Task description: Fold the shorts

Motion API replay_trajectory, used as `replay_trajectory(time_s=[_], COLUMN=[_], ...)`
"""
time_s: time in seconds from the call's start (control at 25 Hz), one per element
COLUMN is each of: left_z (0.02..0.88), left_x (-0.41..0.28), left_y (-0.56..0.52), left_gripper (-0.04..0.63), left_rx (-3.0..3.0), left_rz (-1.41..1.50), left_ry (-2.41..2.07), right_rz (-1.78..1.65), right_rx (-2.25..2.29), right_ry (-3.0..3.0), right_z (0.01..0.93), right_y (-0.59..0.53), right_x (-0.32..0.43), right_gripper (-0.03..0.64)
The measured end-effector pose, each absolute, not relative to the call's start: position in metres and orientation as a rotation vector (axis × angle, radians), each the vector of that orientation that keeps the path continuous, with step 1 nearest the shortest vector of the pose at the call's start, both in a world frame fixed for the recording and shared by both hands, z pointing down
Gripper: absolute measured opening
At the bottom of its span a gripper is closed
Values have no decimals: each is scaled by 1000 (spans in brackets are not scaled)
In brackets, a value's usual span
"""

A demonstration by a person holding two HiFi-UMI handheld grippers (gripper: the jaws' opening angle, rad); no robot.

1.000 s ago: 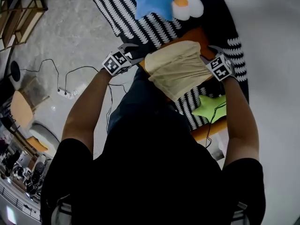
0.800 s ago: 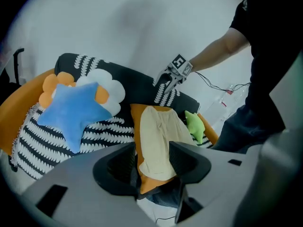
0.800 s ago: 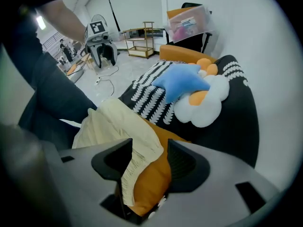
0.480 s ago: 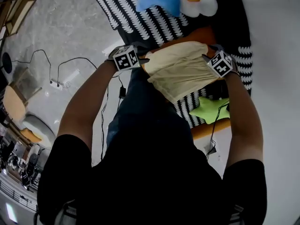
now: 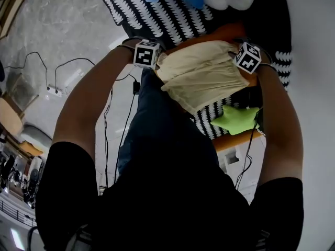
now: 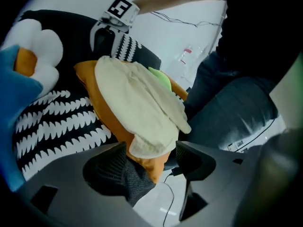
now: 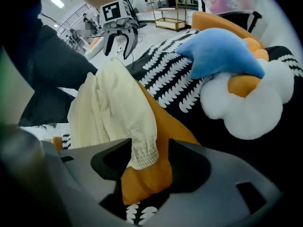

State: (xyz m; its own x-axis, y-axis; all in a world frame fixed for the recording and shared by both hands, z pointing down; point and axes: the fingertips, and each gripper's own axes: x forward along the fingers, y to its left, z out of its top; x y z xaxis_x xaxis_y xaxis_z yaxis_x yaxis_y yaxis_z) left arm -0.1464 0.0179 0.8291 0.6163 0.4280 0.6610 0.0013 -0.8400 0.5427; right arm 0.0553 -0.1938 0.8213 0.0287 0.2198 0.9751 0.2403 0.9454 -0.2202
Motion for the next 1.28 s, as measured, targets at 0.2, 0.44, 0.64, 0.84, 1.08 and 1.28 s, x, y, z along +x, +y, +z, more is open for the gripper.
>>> replay_trajectory(time_s=[0.2, 0.44, 0.64, 0.84, 1.08, 1.28], left_z=[852, 867, 849, 833, 823, 810], left_x=[-126, -121, -146, -154, -175, -192], left_y=[35, 41, 36, 33, 6, -17], left_gripper=[330, 218, 29, 25, 25, 25], left_rx=[2459, 2471, 2425, 2391, 2336, 2310], left_rz=[1362, 1445, 1373, 1380, 1432, 1497], left_ry=[492, 663, 498, 264, -21, -183], right_rz=[-58, -66, -73, -147, -286, -403], right_rx=[-415, -450, -483, -398, -302, -230], right_ry=[-1524, -1502, -1472, -1512, -1574, -1635], right_z=[833, 846, 837, 817, 802, 780], right_y=[-179, -182, -195, -210, -234, -258], right_x=[81, 89, 72, 66, 48, 29], right_gripper=[248, 202, 113, 44, 37, 35])
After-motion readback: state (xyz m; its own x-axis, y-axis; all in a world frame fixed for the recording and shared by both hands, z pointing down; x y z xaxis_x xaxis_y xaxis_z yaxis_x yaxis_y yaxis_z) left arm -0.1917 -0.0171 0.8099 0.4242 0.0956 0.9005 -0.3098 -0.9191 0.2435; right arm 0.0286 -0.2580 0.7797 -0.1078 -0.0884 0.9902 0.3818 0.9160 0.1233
